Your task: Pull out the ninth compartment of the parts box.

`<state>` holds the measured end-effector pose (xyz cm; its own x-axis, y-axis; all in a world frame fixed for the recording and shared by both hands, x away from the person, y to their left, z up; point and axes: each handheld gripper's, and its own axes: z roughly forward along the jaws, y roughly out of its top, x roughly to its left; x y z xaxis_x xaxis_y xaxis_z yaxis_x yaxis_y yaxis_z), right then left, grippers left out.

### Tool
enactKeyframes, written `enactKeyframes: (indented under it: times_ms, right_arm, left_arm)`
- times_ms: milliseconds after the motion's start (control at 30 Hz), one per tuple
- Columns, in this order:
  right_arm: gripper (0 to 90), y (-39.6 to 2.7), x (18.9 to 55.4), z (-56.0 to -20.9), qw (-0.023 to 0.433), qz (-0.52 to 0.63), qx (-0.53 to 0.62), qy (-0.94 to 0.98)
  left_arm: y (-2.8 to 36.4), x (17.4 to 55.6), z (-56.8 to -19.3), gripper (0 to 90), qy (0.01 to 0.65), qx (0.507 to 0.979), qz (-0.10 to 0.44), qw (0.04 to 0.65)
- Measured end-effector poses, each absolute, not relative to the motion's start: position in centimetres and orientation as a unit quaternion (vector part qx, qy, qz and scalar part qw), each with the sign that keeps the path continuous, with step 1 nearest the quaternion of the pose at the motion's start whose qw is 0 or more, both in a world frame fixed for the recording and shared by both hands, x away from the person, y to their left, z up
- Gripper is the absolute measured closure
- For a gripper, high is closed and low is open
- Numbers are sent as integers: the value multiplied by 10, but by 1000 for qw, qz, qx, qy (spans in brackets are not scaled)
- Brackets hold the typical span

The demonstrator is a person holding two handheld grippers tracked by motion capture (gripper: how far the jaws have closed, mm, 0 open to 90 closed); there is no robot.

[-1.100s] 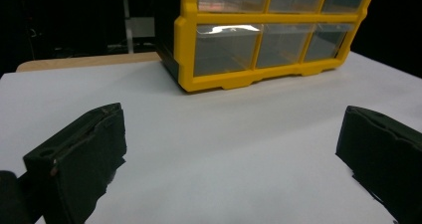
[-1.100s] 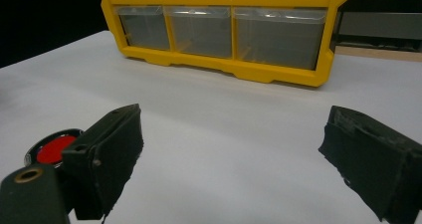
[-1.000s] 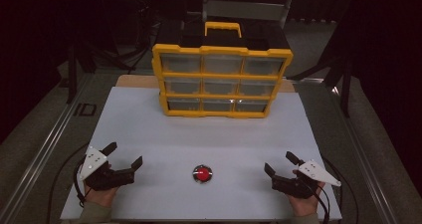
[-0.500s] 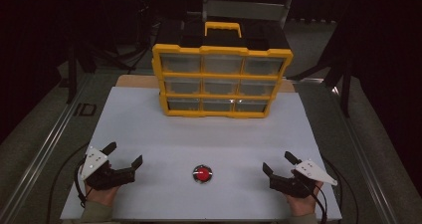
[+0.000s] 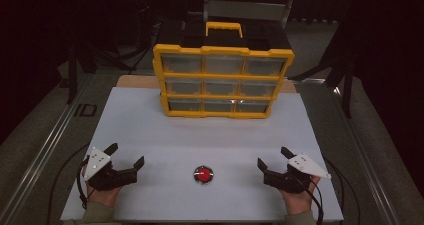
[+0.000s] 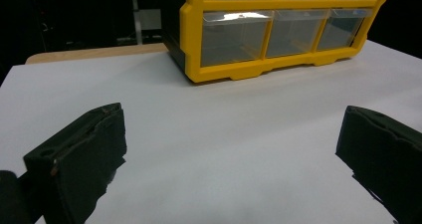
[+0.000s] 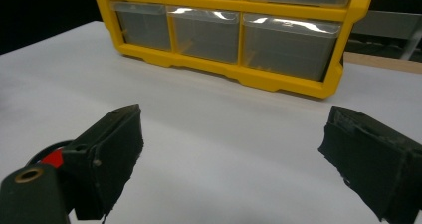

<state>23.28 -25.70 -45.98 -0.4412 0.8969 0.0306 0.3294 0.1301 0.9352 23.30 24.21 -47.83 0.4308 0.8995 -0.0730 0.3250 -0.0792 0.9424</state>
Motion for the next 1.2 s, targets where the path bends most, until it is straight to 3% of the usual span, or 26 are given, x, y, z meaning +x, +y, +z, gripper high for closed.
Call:
enactKeyframes:
  times_ms: [1200]
  right_arm:
    - [80,-220,285,-396,306,471,416,716]
  left_arm:
    - [242,233,-479,0,451,677,282,508]
